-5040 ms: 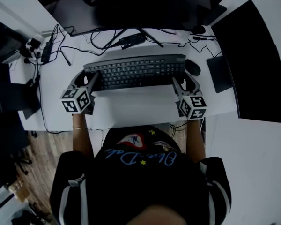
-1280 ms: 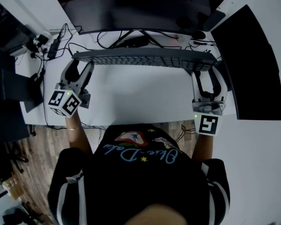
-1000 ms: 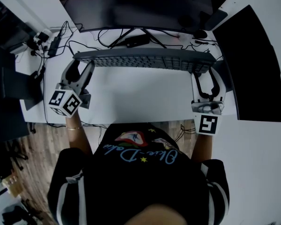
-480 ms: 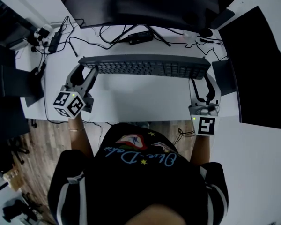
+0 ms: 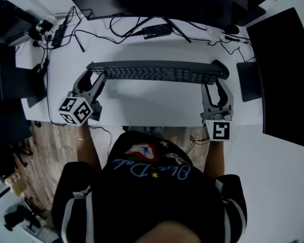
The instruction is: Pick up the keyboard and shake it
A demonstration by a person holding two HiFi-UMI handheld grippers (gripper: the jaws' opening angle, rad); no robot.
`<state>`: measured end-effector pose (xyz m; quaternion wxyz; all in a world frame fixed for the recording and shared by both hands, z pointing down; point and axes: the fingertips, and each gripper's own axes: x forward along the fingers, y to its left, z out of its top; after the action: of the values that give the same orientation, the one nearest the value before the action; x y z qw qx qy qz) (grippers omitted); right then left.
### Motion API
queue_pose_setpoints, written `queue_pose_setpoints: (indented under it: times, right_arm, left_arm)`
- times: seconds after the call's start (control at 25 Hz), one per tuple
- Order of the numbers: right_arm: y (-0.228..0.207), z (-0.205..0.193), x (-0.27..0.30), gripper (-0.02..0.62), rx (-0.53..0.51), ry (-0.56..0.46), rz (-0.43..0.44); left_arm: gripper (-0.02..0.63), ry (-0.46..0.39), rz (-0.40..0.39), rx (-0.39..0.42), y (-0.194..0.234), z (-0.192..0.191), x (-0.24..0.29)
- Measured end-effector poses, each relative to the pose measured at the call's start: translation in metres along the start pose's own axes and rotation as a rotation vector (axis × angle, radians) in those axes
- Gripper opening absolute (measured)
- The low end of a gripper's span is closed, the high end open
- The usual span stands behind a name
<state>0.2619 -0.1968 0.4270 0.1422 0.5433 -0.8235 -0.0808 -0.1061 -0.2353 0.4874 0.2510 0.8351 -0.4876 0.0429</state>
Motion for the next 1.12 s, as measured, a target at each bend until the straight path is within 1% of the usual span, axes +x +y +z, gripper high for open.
queue_pose_setpoints:
  times: [0.16, 0.28, 0.48, 0.64, 0.8, 1.04, 1.12]
  right_arm:
    - [0.007, -0.020, 0.005, 0.149, 0.055, 0.035, 0.018]
    - [0.011, -0.034, 0.008, 0.147, 0.098, 0.060, 0.027]
    - [0.013, -0.056, 0.010, 0.146, 0.162, 0.097, 0.012]
    - [0.015, -0.073, 0.012, 0.146, 0.203, 0.146, 0.024]
    - [0.016, -0.089, 0.014, 0.143, 0.266, 0.157, 0.046]
    - [0.019, -0.113, 0.018, 0.143, 0.332, 0.220, 0.069]
    - [0.017, -0.120, 0.021, 0.143, 0.349, 0.213, 0.072]
  left_arm:
    - [0.253, 0.029, 0.009, -0.003, 0.007, -0.014, -0.001]
    - [0.252, 0.060, 0.030, -0.013, 0.010, -0.022, -0.001]
    - [0.253, 0.103, 0.044, -0.023, 0.014, -0.033, 0.002]
    - [0.253, 0.137, 0.047, -0.035, 0.018, -0.046, 0.007]
    - [0.253, 0.173, 0.054, -0.045, 0.018, -0.056, 0.011]
    - [0.252, 0.207, 0.065, -0.022, 0.018, -0.059, 0.019]
    - [0.252, 0.214, 0.070, -0.018, 0.018, -0.060, 0.024]
